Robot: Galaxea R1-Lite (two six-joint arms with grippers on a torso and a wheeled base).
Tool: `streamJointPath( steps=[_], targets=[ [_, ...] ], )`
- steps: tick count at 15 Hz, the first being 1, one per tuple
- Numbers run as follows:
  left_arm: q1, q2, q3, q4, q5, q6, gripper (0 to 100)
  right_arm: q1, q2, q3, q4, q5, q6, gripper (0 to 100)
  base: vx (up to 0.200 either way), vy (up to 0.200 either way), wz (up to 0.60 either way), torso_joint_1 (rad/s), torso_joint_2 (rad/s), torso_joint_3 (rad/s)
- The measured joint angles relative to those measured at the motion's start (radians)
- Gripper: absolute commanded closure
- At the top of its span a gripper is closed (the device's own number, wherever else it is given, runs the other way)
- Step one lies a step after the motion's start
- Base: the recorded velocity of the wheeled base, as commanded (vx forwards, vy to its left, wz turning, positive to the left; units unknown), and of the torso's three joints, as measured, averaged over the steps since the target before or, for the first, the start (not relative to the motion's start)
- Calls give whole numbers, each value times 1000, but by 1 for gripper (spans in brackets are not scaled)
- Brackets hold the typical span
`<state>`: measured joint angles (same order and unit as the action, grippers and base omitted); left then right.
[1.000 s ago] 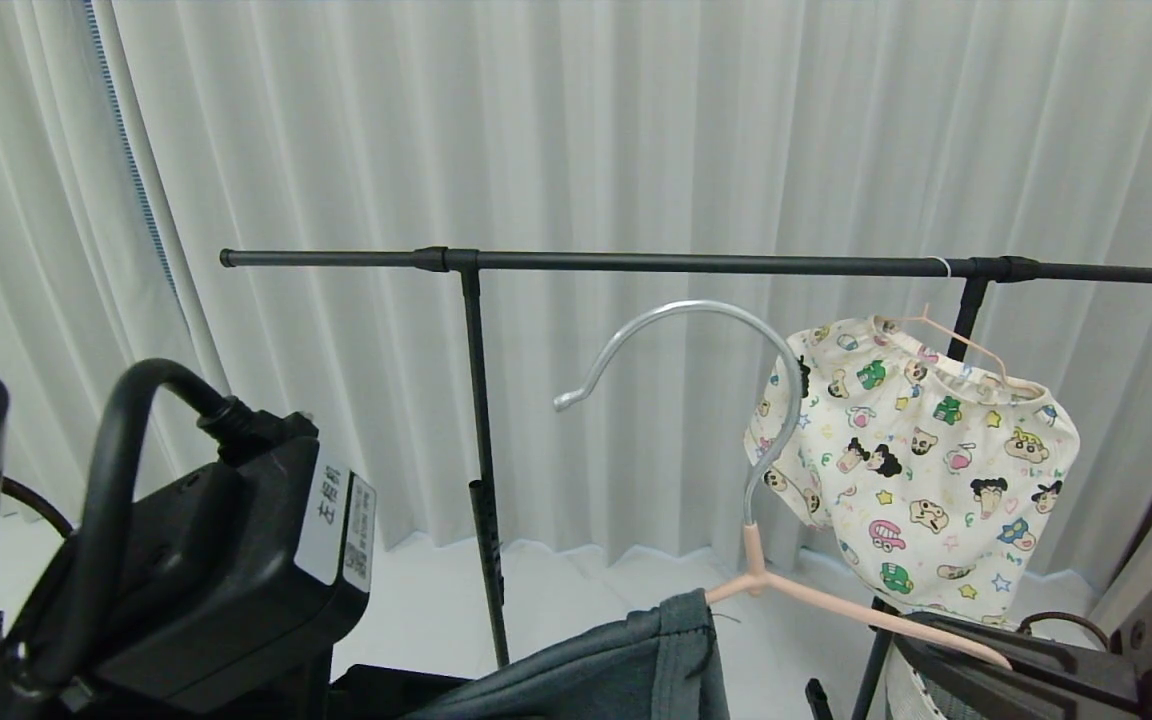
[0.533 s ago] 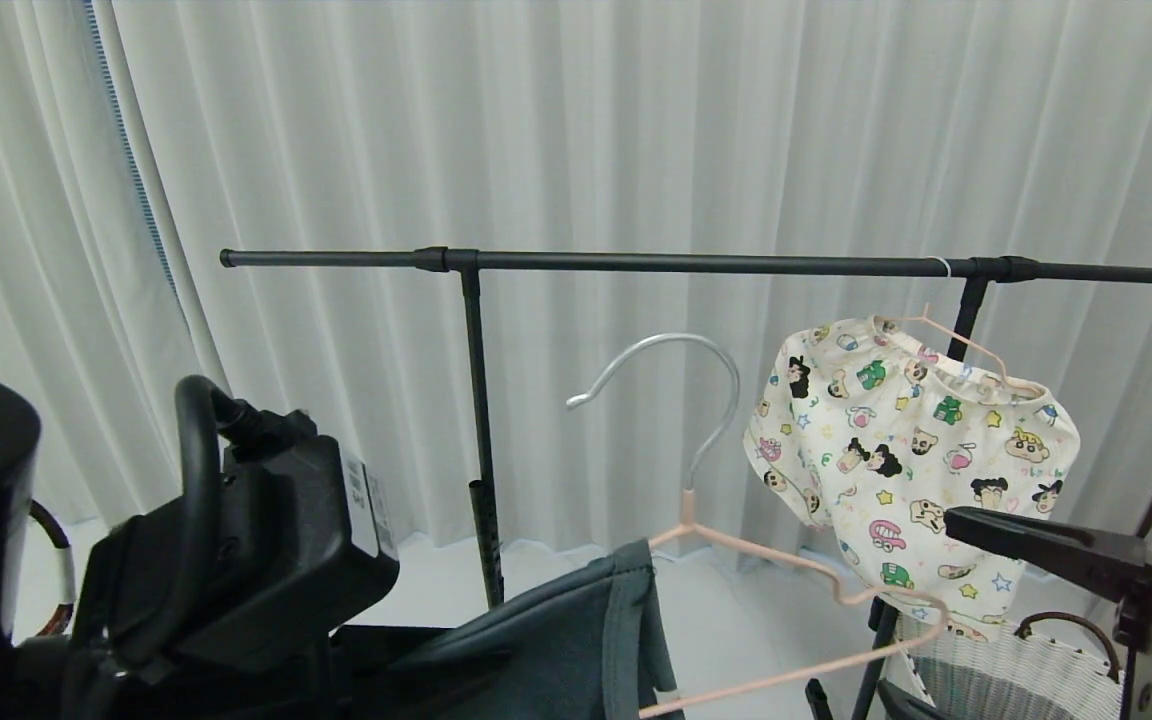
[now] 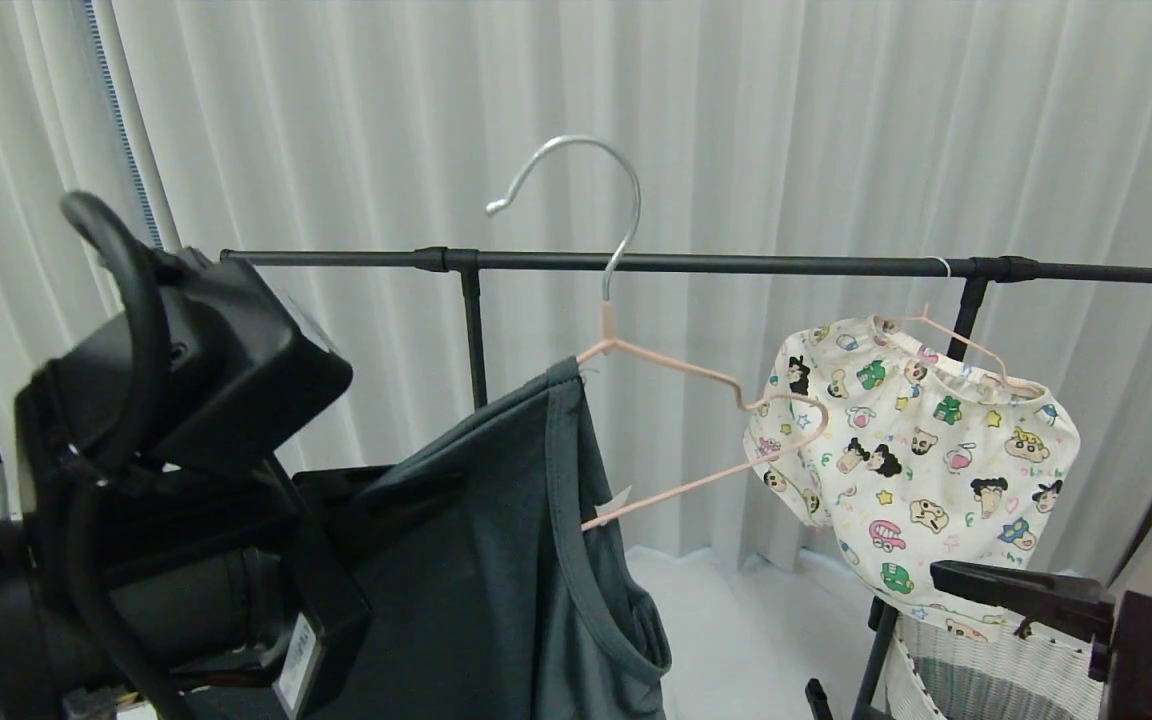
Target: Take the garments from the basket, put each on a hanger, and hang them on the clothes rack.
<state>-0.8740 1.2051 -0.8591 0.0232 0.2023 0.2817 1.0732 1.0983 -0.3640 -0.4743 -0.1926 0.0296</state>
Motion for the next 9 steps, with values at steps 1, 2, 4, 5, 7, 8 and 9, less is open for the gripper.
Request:
streamJointPath(
  steps=[1,2,4,5,7,8,9],
  targets=[
    [1,0,-20,-1,1,0,100,0,39,-21,1,1,25,0,0,0,0,0,0,0],
    [1,-1,-32,0,1,0,100,-3,79,-50,1,0,61,0,0,0,0,0,0,0],
    [1,0,-59,0,1,0,100,-5,180,-133,0,-6,137,0,0,0,0,0,0,0],
    [1,1,-65,-1,1,0,100,-5,231,-170,-1,-7,158,0,0,0,0,0,0,0],
    [1,2,-68,0,1,-3,100,-6,324,-237,-2,-11,191,0,0,0,0,0,0,0],
    [1,2,-68,-1,0,-4,100,-3,364,-273,-4,-19,205,0,0,0,0,0,0,0],
    [1,3,-68,-4,0,-6,100,4,398,-297,-3,-32,212,0,0,0,0,0,0,0]
  ],
)
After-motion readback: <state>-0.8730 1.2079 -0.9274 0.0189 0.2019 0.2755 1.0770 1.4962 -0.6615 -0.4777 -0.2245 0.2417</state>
